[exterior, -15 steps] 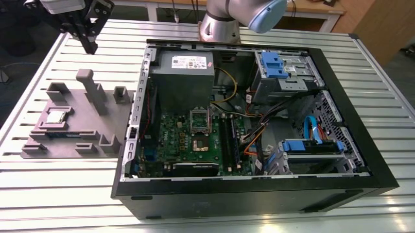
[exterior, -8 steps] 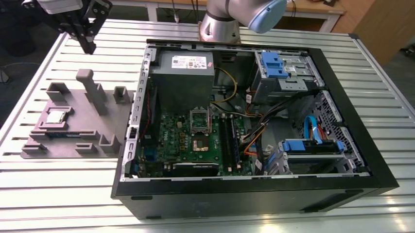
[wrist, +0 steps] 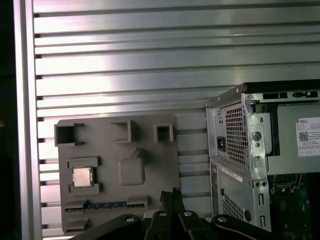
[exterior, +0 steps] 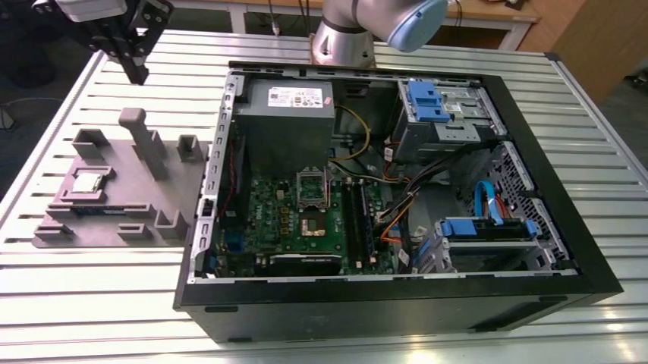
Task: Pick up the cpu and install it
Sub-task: 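Reach for the cpu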
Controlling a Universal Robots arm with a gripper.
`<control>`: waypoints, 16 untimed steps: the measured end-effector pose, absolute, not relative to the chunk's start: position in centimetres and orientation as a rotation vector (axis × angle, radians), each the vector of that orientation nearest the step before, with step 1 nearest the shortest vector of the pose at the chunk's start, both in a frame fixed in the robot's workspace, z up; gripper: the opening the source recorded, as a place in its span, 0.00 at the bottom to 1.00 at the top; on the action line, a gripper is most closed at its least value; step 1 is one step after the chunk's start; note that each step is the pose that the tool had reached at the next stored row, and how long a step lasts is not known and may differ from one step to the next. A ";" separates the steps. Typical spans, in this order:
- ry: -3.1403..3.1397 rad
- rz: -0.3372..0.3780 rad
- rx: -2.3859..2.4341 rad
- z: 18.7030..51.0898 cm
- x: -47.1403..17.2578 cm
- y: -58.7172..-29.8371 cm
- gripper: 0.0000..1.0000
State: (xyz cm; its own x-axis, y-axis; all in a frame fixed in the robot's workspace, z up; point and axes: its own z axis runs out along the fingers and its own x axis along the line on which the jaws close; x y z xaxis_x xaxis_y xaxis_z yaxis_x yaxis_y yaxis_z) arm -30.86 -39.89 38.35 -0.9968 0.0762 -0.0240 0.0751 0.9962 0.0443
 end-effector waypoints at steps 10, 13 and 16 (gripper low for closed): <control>3.113 0.068 0.118 38.3 -31.1 -39.9 0.10; 3.113 0.068 0.118 38.3 -31.2 -39.9 0.10; 3.113 0.068 0.118 38.3 -31.3 -39.9 0.10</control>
State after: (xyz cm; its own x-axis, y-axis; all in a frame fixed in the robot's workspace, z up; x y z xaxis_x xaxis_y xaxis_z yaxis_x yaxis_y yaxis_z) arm -31.25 -39.89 38.32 -0.9968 0.0762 -0.0241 0.0751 0.9962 0.0444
